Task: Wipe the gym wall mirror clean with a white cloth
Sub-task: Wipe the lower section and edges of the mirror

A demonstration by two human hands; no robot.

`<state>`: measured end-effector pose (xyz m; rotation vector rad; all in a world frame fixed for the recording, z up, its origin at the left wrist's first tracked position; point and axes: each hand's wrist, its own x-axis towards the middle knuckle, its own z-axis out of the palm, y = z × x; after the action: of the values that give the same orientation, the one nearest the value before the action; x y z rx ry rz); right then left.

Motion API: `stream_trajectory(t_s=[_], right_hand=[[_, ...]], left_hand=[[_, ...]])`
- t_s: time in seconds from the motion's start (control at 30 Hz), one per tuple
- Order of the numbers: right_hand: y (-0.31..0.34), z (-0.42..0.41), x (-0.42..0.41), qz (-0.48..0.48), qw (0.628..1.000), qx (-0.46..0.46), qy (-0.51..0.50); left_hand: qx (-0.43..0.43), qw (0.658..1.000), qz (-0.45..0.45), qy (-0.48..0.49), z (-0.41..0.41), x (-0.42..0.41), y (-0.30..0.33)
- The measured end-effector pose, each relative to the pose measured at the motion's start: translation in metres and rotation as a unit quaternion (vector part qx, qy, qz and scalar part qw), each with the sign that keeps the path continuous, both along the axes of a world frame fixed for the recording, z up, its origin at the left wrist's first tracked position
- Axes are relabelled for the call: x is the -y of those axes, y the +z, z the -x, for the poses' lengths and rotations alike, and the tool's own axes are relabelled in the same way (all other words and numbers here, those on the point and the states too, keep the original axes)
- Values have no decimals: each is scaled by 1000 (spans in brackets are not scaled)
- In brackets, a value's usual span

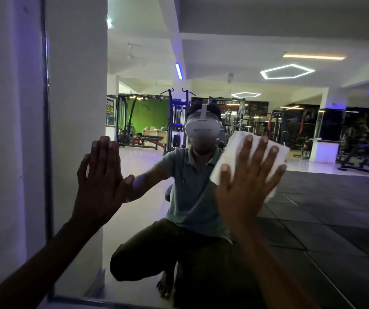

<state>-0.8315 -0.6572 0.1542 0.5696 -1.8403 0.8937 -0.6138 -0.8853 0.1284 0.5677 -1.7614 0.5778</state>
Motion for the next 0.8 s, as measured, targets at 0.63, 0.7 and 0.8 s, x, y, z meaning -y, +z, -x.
stream_trajectory(t_s=[0.63, 0.7, 0.8], right_hand=[[-49, -38, 37, -40, 997, -46, 45], [-67, -73, 70, -127, 982, -95, 102], [-77, -84, 78, -197, 962, -140, 130]], left_hand=[[18, 999, 27, -12, -8, 14, -3], [24, 999, 32, -13, -10, 16, -3], [27, 999, 29, -12, -12, 11, -2]])
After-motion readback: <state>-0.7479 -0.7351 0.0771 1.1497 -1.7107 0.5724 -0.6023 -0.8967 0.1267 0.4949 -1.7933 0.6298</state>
